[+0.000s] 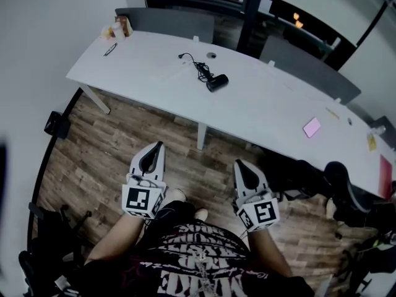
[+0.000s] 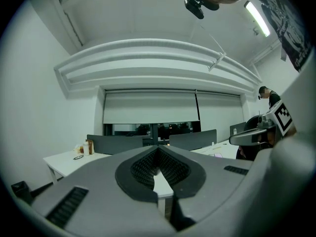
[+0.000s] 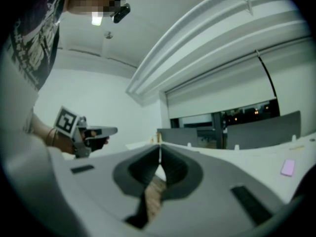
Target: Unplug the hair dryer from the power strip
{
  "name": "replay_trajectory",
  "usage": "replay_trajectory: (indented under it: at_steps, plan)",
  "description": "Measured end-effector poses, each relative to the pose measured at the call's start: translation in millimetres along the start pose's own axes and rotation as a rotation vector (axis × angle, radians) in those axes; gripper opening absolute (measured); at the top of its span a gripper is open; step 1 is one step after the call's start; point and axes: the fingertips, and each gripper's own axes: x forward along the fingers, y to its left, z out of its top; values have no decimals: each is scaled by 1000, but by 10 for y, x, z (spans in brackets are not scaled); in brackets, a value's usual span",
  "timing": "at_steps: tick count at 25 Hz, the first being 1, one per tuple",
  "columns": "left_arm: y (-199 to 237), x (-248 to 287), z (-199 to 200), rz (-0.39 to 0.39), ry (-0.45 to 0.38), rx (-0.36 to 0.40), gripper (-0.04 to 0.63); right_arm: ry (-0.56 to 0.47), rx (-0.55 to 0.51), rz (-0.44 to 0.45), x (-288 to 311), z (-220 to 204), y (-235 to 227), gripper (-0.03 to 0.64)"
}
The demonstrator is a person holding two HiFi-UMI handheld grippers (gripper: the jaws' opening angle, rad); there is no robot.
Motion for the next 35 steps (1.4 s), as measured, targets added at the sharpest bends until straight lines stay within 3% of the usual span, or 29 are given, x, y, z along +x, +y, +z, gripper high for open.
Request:
replay_trajectory:
  at_steps: [26,35]
  plan:
    - [791,834,40,-34,-25,-53,25,24,-37,-5,1273,278,-106,32]
    - [1352,768,77,25,-66,-61,25,2,-68,67,1690,428,212,32]
